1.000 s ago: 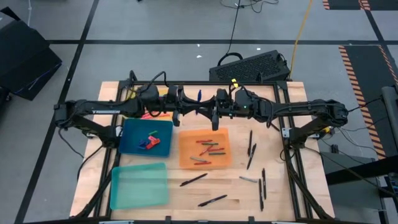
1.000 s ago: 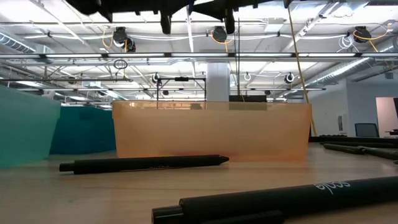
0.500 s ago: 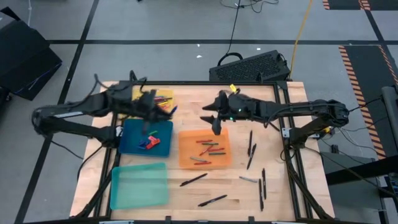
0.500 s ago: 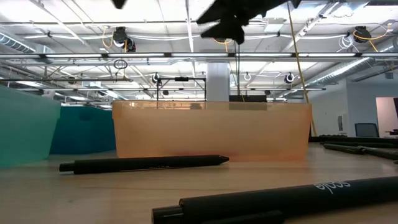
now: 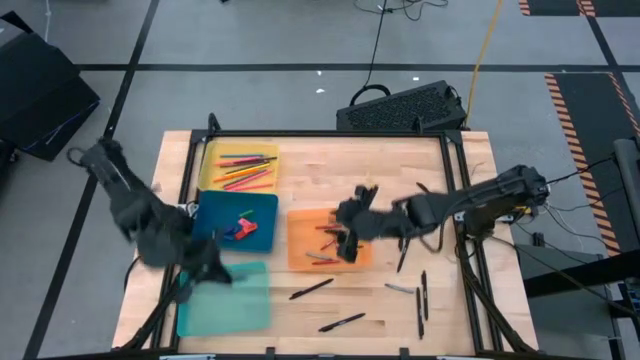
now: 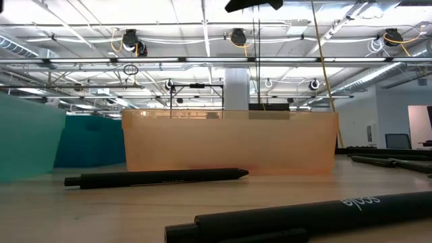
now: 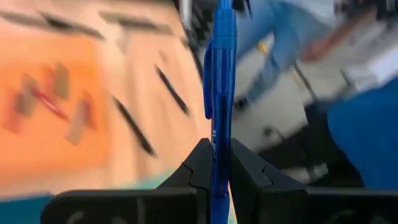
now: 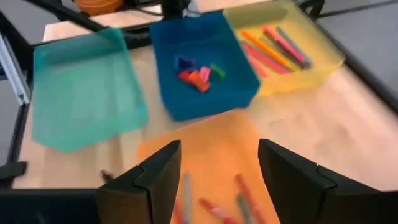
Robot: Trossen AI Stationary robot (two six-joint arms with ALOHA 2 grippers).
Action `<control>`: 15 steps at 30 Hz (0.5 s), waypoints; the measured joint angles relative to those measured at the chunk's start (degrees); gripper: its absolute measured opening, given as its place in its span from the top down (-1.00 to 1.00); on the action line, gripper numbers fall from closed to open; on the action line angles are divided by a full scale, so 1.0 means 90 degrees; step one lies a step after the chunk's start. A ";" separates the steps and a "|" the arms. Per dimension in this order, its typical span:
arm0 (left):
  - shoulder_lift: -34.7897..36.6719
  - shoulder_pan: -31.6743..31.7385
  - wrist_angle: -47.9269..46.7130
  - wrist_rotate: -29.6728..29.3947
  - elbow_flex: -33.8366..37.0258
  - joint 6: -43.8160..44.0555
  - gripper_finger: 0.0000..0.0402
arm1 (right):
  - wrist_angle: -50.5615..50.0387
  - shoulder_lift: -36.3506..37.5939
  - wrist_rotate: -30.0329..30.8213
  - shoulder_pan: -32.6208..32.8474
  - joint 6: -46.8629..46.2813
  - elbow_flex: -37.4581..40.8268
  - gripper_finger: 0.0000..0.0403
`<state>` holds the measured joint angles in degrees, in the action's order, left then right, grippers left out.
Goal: Sort crayons/erasers/pens/pencils in bins
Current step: Put the blue pen into the green bin
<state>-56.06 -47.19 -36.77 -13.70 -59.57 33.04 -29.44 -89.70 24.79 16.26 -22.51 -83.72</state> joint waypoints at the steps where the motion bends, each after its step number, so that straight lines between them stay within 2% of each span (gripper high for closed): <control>1: -0.0208 -0.0315 0.0005 -0.0067 0.0000 0.0278 0.85 | -0.0028 -0.0068 0.0118 0.0162 -0.0192 -0.0002 -0.02; 7: -0.1432 -0.1459 -0.0006 -0.0288 0.0000 0.2037 0.85 | -0.0371 -0.0554 0.0239 0.0795 -0.1165 -0.0002 -0.02; 11: -0.2191 -0.1639 -0.0319 -0.0355 0.0000 0.3001 0.85 | -0.0291 -0.0784 0.0181 0.1041 -0.1129 0.0000 -0.02; 15: -0.3018 -0.1579 -0.0806 -0.0103 0.0000 0.3629 0.85 | 0.0755 -0.1069 -0.0407 0.1261 -0.0556 0.0000 -0.02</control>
<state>-83.22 -61.39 -44.03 -14.63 -59.57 65.69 -22.64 -99.33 21.13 27.62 -27.51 -83.72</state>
